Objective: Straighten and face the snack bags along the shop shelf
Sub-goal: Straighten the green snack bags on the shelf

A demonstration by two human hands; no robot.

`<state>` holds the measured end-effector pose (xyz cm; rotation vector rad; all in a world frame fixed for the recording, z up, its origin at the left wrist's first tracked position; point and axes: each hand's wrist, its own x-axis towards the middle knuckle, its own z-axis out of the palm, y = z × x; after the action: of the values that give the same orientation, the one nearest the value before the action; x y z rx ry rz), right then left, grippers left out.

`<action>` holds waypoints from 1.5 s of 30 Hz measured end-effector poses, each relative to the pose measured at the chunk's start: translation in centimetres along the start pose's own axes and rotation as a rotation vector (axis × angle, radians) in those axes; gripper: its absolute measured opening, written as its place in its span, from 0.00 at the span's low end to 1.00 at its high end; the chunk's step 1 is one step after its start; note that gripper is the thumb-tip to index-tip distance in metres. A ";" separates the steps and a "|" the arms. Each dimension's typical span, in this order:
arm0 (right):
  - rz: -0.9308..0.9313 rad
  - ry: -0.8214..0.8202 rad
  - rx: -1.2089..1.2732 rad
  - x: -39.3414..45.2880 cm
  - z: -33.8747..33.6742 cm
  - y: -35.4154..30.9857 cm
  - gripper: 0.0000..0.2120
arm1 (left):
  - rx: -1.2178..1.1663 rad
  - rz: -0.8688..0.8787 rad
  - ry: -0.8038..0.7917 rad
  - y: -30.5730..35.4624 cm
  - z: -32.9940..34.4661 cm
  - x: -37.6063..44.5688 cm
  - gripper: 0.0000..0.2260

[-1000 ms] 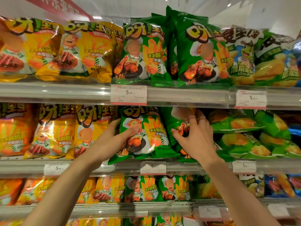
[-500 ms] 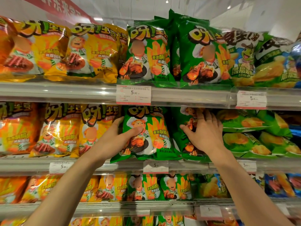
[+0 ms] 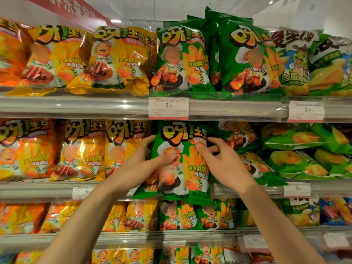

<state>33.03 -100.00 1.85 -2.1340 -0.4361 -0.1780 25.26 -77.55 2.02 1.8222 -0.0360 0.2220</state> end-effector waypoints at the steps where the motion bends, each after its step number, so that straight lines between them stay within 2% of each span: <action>1: -0.001 0.001 0.020 -0.2 0.3 0.0 0.34 | 0.004 -0.002 0.004 0.0 -0.2 -0.1 0.40; 3: -0.020 0.009 0.027 -0.7 0.9 -0.2 0.33 | -0.001 0.014 0.038 -0.3 -0.2 -0.2 0.38; 6: -0.065 -0.012 0.065 -1.1 2.0 -0.7 0.31 | 0.031 0.061 0.127 -1.2 -0.7 -0.9 0.28; 9: -0.093 -0.018 0.148 -0.5 3.0 -1.2 0.28 | 0.014 0.067 0.209 -2.1 -2.7 -1.8 0.33; 10: -0.106 0.022 0.098 -0.1 3.2 -1.3 0.28 | 0.009 0.073 0.237 -2.4 -3.5 -2.2 0.35; 13: -0.109 0.099 -0.313 2.1 3.9 -1.2 0.31 | 0.023 0.111 0.324 -2.7 -5.6 -3.0 0.35; 15: 0.018 -0.011 -0.505 3.7 4.8 -1.2 0.40 | 0.035 0.132 0.374 -2.9 -6.7 -3.3 0.33; 17: 0.166 -0.146 -0.564 5.1 5.6 -1.0 0.50 | 0.039 0.141 0.400 -3.2 -7.6 -3.4 0.31; 19: 0.262 -0.240 -0.510 6.0 5.9 -0.6 0.57 | 0.061 0.143 0.406 -3.5 -8.2 -3.5 0.27; 22: 0.301 -0.289 -0.301 6.6 5.5 0.1 0.61 | 0.077 0.138 0.390 -3.8 -8.8 -3.6 0.23; 25: 0.218 -0.200 -0.174 6.4 5.2 0.9 0.56 | 0.085 0.143 0.393 -4.1 -8.7 -3.5 0.18; 28: 0.071 -0.088 -0.096 5.8 5.1 1.2 0.50 | 0.085 0.158 0.396 -3.9 -8.5 -3.5 0.18; 31: -0.053 0.031 -0.036 5.1 5.4 0.8 0.55 | 0.067 0.150 0.397 -3.8 -8.5 -3.6 0.18; 33: -0.085 0.107 -0.123 5.3 6.3 0.6 0.55 | 0.076 0.148 0.402 -4.0 -8.5 -3.4 0.18; 36: -0.004 0.139 -0.418 6.4 8.2 0.9 0.51 | 0.075 0.152 0.392 -4.1 -8.2 -3.1 0.20; 38: 0.097 0.139 -0.444 7.0 9.2 1.7 0.44 | 0.066 0.154 0.384 -4.0 -7.9 -3.0 0.25; 42: 0.307 0.003 0.028 7.3 8.7 3.3 0.58 | 0.076 0.132 0.379 -3.9 -7.3 -3.0 0.22; 45: 0.288 0.017 0.137 7.1 8.8 3.5 0.51 | 0.090 0.134 0.382 -3.9 -7.1 -2.9 0.22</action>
<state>40.56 -92.89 -3.80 -2.0313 -0.1239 -0.0014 21.99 -69.96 -0.51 1.8402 0.1230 0.6721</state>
